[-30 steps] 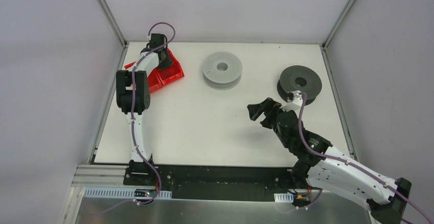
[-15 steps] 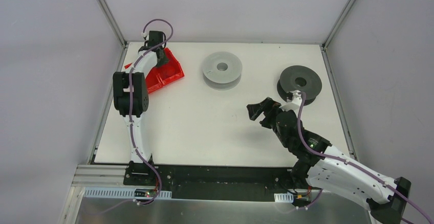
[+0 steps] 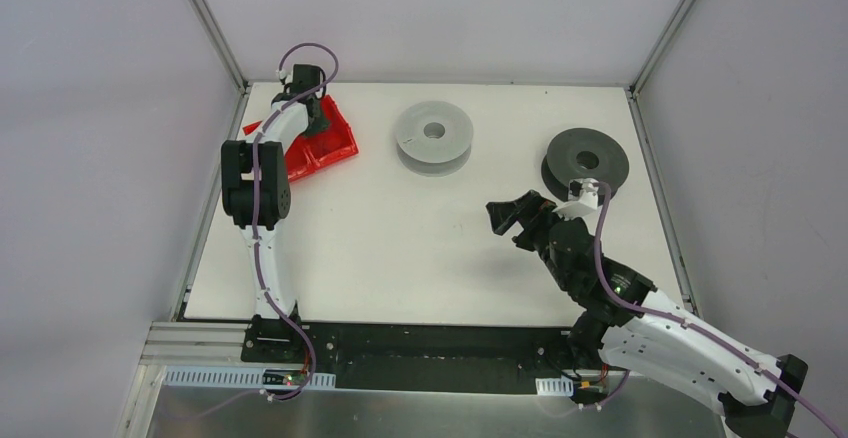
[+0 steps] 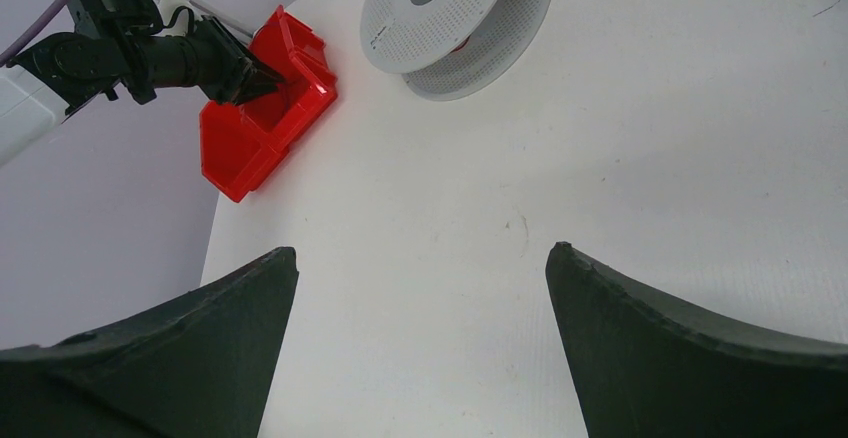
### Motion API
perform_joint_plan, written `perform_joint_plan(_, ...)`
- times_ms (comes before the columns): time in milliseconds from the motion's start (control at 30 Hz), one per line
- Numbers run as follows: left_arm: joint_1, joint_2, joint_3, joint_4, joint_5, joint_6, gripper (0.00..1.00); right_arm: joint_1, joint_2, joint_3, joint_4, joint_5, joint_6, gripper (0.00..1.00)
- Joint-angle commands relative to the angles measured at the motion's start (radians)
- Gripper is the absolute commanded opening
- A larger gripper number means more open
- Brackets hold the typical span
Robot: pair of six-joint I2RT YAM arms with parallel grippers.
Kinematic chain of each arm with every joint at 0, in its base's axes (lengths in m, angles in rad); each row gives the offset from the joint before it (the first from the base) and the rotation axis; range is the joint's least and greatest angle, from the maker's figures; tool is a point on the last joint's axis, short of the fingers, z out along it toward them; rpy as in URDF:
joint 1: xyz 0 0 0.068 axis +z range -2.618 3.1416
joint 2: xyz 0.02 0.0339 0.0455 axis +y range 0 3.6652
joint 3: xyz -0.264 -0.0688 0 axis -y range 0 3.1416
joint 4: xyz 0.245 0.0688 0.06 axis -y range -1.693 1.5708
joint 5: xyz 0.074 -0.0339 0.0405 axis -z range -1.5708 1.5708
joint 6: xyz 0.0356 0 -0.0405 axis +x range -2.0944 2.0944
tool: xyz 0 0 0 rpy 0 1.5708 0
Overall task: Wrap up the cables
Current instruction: Pick up the cable from the storage box.
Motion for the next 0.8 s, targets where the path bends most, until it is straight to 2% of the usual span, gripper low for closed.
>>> perform_joint_plan(0, -0.003, -0.010, -0.006, -0.039, -0.050, -0.024, 0.22, -0.005, -0.014, 0.017, 0.029, 0.019, -0.019, 0.99)
perform_joint_plan(267, -0.024, 0.020, 0.044, -0.105, -0.099, -0.008, 0.23, -0.004, -0.014, 0.023, 0.029, 0.020, -0.025, 0.99)
perform_joint_plan(433, -0.025, 0.026, 0.031, -0.139, -0.070, -0.067, 0.23, -0.004, -0.009, 0.037, 0.033, 0.013, -0.033, 0.99)
perform_joint_plan(500, -0.026, 0.042, 0.039, -0.145, -0.045, -0.071, 0.18, -0.004, -0.012, 0.039, 0.033, 0.010, -0.040, 0.99)
perform_joint_plan(600, -0.030, 0.043, 0.054, -0.144, -0.045, -0.062, 0.00, -0.004, -0.026, 0.040, 0.025, 0.007, -0.044, 0.99)
perform_joint_plan(767, -0.040, 0.042, 0.177, -0.132, -0.099, 0.067, 0.00, -0.004, -0.055, 0.042, 0.007, 0.015, -0.045, 0.99)
